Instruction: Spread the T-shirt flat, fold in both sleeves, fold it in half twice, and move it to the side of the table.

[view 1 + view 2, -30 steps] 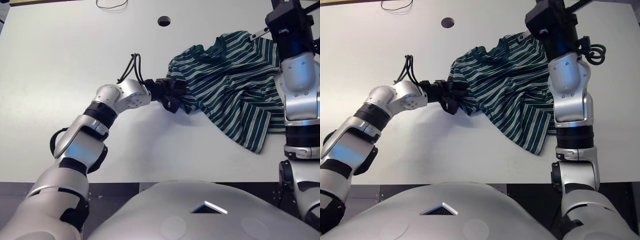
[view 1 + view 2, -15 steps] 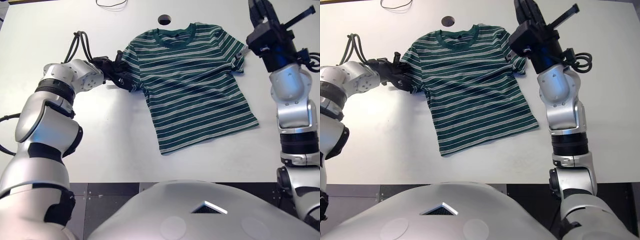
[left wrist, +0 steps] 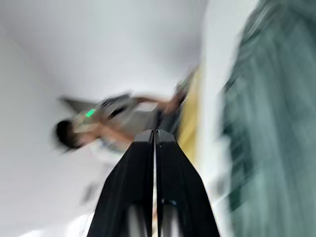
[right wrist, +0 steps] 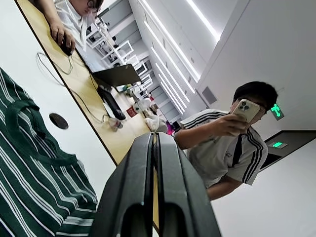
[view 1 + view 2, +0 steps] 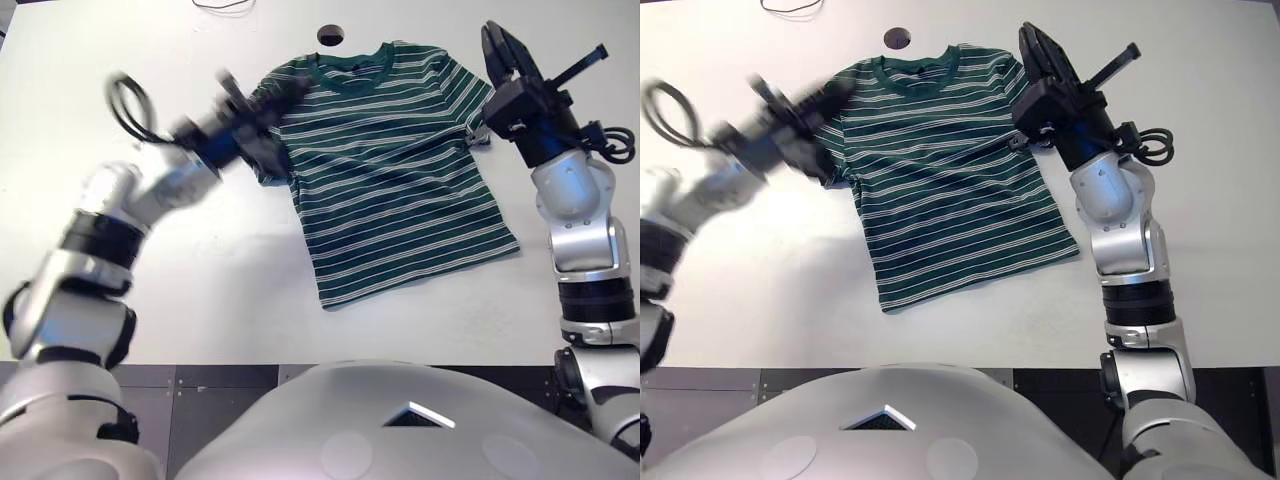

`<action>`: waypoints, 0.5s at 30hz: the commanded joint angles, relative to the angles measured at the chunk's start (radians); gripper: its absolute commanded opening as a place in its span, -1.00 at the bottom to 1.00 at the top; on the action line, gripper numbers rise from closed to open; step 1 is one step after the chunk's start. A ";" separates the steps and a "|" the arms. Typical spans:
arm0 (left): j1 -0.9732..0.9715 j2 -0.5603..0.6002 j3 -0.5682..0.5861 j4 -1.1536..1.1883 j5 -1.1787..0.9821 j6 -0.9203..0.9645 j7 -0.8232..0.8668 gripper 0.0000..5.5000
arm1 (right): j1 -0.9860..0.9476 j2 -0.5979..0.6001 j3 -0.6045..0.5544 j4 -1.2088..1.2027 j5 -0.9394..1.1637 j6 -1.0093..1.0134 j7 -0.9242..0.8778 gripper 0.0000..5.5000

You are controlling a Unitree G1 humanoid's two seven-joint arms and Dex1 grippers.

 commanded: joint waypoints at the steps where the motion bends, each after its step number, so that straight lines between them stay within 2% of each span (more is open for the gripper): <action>1: 0.135 -0.051 -0.107 -0.118 0.014 0.034 -0.208 -0.96 | -0.118 -0.021 -0.001 0.112 -0.018 -0.007 0.007 -0.96; 7: 0.191 -0.035 -0.126 -0.091 0.123 0.087 -0.364 -0.96 | -0.154 -0.019 0.024 0.104 -0.028 -0.023 0.028 -0.96; 15: 0.491 0.261 -0.044 -0.285 0.014 0.076 -0.507 -0.96 | -0.130 -0.054 0.064 0.055 -0.075 -0.027 0.088 -0.96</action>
